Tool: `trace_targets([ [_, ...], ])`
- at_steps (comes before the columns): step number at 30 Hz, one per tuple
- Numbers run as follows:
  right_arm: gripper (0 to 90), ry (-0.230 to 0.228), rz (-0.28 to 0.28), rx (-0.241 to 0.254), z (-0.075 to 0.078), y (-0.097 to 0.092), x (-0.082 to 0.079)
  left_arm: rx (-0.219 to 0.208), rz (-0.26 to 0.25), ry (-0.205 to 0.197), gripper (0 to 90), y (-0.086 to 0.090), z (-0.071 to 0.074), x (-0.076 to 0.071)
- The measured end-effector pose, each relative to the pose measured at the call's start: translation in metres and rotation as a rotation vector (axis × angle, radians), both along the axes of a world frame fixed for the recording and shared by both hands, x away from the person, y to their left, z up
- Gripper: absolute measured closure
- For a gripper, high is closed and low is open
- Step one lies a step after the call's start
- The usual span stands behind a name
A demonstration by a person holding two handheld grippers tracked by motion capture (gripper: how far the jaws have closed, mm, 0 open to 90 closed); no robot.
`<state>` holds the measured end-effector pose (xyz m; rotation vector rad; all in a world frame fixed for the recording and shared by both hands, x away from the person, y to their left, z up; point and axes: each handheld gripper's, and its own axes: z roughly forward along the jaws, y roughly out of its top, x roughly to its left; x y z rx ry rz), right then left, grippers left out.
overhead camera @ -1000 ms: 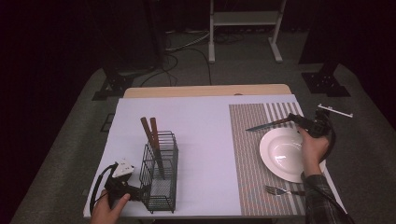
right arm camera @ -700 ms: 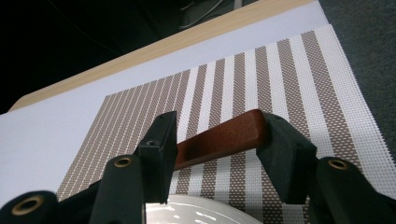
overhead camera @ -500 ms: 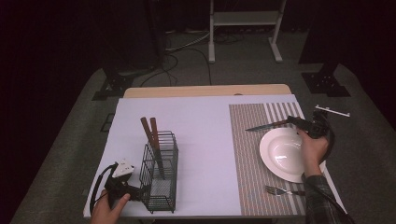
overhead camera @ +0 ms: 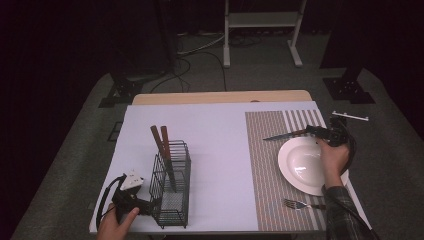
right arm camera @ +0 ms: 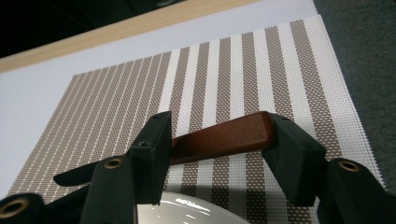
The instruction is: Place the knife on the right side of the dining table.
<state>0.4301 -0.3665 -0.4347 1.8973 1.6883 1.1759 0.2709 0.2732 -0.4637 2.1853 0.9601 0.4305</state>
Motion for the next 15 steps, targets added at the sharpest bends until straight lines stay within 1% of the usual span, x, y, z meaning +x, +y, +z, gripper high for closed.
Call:
trace_targets([
  [2, 41.1, 0.013, -0.002, -0.013, 0.001, 0.001, 0.002, 0.000, 0.000, 0.000, 0.0, 0.000, 0.000, 0.000],
  [3, 40.8, 0.029, -0.003, -0.019, 0.001, 0.001, 0.002, 0.000, 0.000, 0.000, 0.0, 0.000, 0.000, 0.000],
  [5, 40.2, 0.047, -0.005, -0.031, 0.002, 0.001, 0.004, 0.000, 0.000, 0.000, 0.0, 0.000, 0.000, 0.000],
  [11, 38.2, 0.132, 0.001, -0.075, 0.005, 0.004, 0.012, 0.000, 0.000, -0.001, 0.0, 0.000, 0.000, 0.000],
  [12, 38.0, 0.148, 0.000, -0.093, 0.005, 0.005, 0.014, 0.000, 0.000, 0.000, 0.0, 0.000, 0.000, 0.000],
  [15, 38.1, 0.174, 0.000, -0.113, 0.005, 0.005, 0.016, 0.000, 0.000, -0.001, 0.0, 0.000, 0.000, 0.000],
])
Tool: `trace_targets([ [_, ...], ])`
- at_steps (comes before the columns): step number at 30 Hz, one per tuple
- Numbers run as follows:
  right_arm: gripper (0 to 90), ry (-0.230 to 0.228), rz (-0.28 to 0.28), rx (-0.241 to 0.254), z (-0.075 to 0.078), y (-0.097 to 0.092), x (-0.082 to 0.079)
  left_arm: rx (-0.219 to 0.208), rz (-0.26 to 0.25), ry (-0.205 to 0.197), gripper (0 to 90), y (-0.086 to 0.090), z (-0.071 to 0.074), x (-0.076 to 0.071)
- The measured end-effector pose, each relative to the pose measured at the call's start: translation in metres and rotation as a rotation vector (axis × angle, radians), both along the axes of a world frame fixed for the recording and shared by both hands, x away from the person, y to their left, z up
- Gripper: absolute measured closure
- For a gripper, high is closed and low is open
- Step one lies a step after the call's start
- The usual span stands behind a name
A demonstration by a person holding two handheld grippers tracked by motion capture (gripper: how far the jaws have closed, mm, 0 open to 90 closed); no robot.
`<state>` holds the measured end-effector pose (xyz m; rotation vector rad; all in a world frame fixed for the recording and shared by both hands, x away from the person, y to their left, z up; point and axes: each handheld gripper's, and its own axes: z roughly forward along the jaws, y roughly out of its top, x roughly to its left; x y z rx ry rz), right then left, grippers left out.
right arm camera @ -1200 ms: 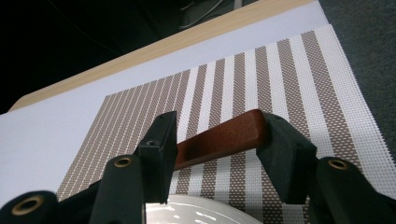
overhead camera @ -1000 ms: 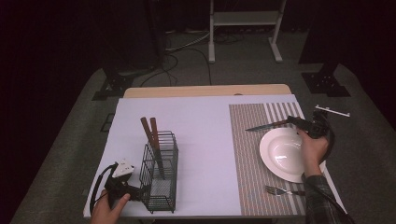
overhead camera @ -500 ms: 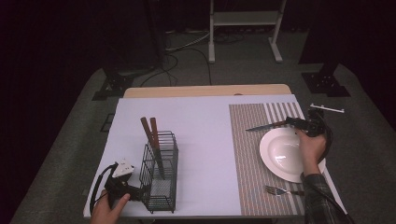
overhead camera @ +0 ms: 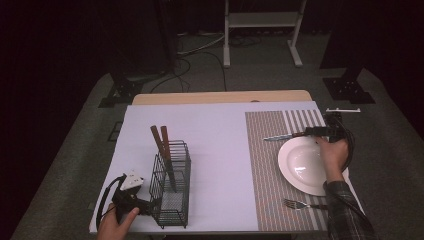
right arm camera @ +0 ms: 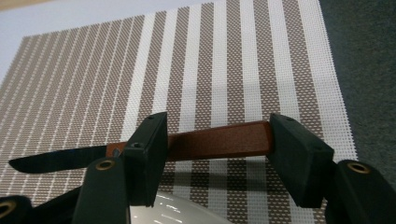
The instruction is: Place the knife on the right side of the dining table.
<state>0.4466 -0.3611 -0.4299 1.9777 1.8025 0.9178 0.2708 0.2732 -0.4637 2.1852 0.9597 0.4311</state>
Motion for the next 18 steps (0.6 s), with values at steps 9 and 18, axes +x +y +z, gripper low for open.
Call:
trace_targets([
  [9, 38.2, 0.057, 0.011, -0.068, 0.0000, 0.0028, 0.0066, 0.000, 0.000, 0.000, 0.0, 0.0000, 0.0000, 0.0000],
  [18, 36.2, 0.003, -0.010, -0.022, 0.0064, -0.0016, -0.0016, 0.000, 0.001, 0.001, 0.0, 0.0000, 0.0000, 0.0002],
])
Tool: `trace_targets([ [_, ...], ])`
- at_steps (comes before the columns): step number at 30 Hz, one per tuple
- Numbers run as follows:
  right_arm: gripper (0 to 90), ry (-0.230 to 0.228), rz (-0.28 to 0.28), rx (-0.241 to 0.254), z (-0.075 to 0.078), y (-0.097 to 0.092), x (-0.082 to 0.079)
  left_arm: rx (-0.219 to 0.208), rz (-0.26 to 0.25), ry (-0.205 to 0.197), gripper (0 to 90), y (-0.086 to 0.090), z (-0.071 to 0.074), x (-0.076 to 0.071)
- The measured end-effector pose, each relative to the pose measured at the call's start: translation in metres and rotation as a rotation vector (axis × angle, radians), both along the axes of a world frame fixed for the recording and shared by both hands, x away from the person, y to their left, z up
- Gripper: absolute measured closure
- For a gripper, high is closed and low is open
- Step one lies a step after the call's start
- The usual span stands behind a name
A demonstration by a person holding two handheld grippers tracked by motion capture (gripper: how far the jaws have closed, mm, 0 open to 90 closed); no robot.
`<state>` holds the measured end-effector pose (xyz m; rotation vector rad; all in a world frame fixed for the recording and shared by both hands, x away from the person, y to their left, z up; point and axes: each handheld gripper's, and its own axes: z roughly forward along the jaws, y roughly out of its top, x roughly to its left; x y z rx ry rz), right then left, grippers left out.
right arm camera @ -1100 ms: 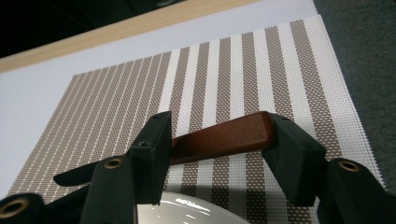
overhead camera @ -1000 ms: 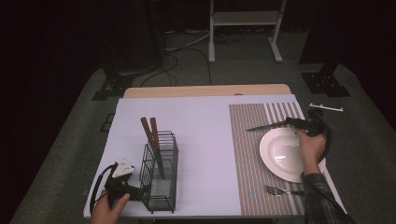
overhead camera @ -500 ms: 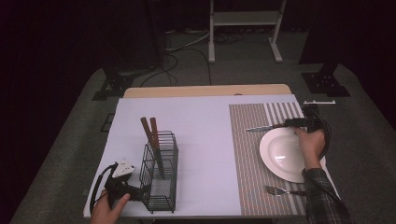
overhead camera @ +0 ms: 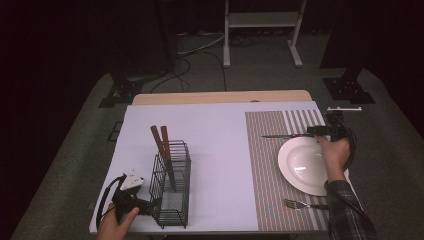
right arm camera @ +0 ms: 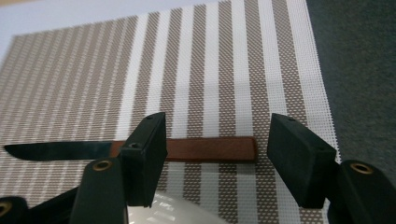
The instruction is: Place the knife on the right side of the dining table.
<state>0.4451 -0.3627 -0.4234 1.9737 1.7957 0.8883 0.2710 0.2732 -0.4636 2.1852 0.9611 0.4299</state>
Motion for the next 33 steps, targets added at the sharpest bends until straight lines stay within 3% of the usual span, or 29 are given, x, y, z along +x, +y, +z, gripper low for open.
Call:
trace_targets([
  [5, 29.2, -0.056, 0.036, 0.010, 0.005, 0.007, -0.011, -0.001, 0.000, -0.001, 0.0, 0.000, 0.000, 0.000],
  [11, 19.1, -0.122, 0.137, 0.002, 0.009, 0.030, -0.028, 0.001, -0.001, -0.001, 0.0, 0.000, 0.000, 0.000],
  [17, 0.1, -0.180, 0.238, -0.024, 0.016, 0.062, -0.047, 0.001, -0.001, -0.001, 0.0, 0.000, 0.000, 0.000],
  [21, 0.1, -0.208, 0.334, -0.045, 0.021, 0.087, -0.062, 0.002, -0.001, 0.000, 0.0, 0.000, 0.000, 0.000],
  [33, 0.1, -0.203, 0.564, -0.063, 0.018, 0.159, -0.090, 0.002, -0.002, -0.001, 0.0, 0.000, 0.000, 0.000],
])
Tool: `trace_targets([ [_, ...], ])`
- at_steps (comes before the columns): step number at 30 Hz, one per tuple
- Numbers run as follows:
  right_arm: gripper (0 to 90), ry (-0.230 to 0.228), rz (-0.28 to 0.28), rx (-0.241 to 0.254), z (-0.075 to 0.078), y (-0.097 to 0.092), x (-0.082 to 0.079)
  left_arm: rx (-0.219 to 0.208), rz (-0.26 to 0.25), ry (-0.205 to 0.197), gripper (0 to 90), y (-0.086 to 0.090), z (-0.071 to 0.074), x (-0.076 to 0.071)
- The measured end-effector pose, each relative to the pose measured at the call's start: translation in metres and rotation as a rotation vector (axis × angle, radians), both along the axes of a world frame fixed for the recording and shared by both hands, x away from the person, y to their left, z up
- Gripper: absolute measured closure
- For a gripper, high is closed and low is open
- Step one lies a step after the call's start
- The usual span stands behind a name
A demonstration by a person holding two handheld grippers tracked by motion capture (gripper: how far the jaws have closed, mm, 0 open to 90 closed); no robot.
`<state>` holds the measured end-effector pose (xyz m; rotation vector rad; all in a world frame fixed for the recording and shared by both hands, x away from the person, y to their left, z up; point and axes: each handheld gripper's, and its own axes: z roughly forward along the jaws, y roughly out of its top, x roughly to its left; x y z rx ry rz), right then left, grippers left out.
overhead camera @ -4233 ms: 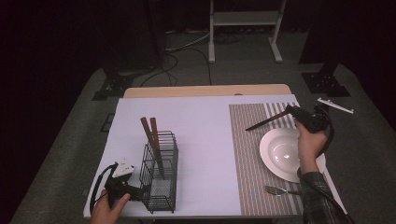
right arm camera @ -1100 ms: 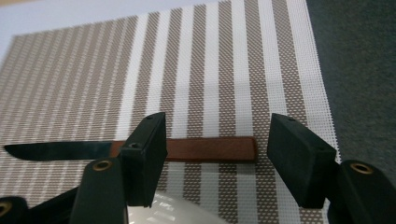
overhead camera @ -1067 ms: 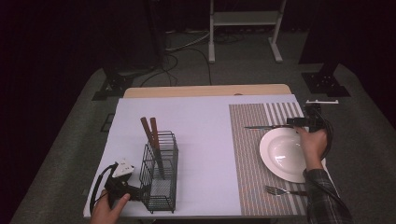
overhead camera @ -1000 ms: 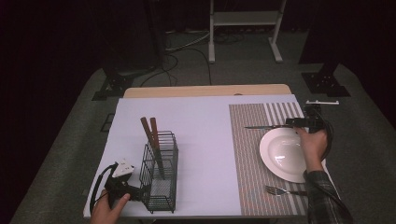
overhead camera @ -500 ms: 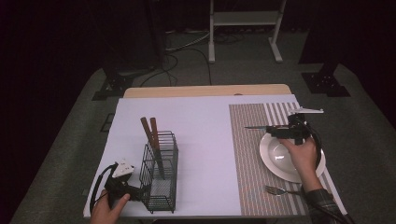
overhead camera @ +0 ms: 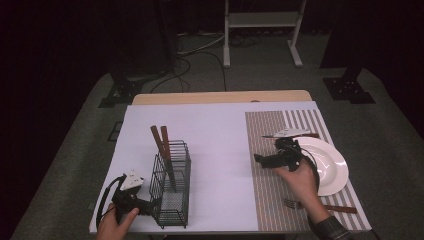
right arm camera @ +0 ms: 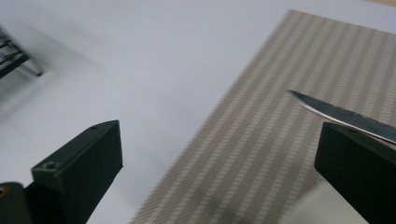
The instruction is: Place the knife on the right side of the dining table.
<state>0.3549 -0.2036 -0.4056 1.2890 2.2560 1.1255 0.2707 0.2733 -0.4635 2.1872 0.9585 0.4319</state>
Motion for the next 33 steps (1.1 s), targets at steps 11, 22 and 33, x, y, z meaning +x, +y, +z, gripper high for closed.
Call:
trace_targets([
  [11, 0.1, 0.000, 0.194, -0.027, -0.008, 0.064, -0.026, 0.000, 0.000, 0.001, 0.0, 0.000, 0.000, 0.000],
  [22, 0.1, 0.005, 0.375, -0.080, -0.031, 0.112, -0.047, 0.000, 0.000, 0.001, 0.0, 0.000, 0.000, 0.000],
  [33, 0.1, 0.011, 0.445, -0.161, -0.051, 0.129, -0.055, 0.000, 0.000, 0.003, 0.0, 0.000, 0.000, 0.000],
])
